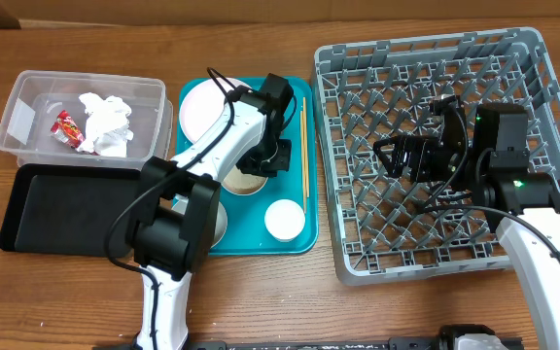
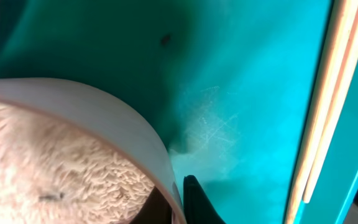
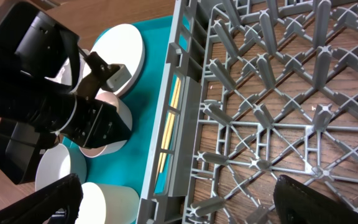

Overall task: Sort waste into correct bins and load items into the dishwasher
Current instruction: 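Carry the pink bowl left and pour rice onto the black tray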

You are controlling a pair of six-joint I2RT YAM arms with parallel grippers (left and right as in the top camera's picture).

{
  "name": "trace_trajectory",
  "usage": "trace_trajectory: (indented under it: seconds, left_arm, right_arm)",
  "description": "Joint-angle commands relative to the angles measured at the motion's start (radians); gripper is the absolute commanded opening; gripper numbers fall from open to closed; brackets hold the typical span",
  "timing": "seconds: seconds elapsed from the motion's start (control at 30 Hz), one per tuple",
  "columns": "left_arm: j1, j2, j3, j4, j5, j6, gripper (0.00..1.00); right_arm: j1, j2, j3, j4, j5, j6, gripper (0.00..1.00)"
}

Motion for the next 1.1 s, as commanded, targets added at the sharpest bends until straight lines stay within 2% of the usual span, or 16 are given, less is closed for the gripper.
trace_trajectory:
  seconds: [0.0, 0.13, 0.27, 0.47, 0.6, 0.67, 0.8, 0.9, 1.07]
  left_arm:
    - [-0.002, 0.016, -0.007, 0.013, 0.01, 0.006, 0.04]
    - [-0.001, 0.014, 0.0, -0.008, 0.015, 0.006, 0.04]
    - [0.001, 0.013, 0.077, -0.126, 0.062, 0.068, 0.04]
    - [0.001, 0.008, 0.315, -0.336, 0.086, 0.202, 0.04]
    - [0.009, 0.008, 0.467, -0.421, 0.076, 0.288, 0.04]
    - [0.027, 0.008, 0.529, -0.447, 0.045, 0.291, 0.04]
    - [0.119, 0.008, 0.644, -0.538, 0.019, 0.313, 0.04]
    - [0.238, -0.007, 0.661, -0.631, -0.003, 0.314, 0.04]
    - [0.436, -0.104, 0.638, -0.631, 0.085, 0.339, 0.04]
  right_arm:
    - [-0.002, -0.001, 0.024, 0.005, -0.005, 0.002, 1.0]
    - [-0.002, -0.001, 0.024, 0.016, -0.005, 0.002, 1.0]
    - [-0.002, -0.001, 0.024, 0.026, -0.005, 0.002, 1.0]
    - [-0.002, -0.001, 0.024, 0.037, -0.005, 0.002, 1.0]
    - [-0.002, -0.001, 0.024, 0.038, -0.005, 0.002, 1.0]
    - [-0.002, -0.001, 0.024, 0.037, -0.005, 0.002, 1.0]
    - [-0.002, -0.001, 0.024, 0.037, -0.005, 0.002, 1.0]
    - [-0.002, -0.001, 0.024, 0.037, -0.005, 0.003, 1.0]
    - [-0.002, -0.001, 0.024, 0.046, -0.005, 0.003, 1.0]
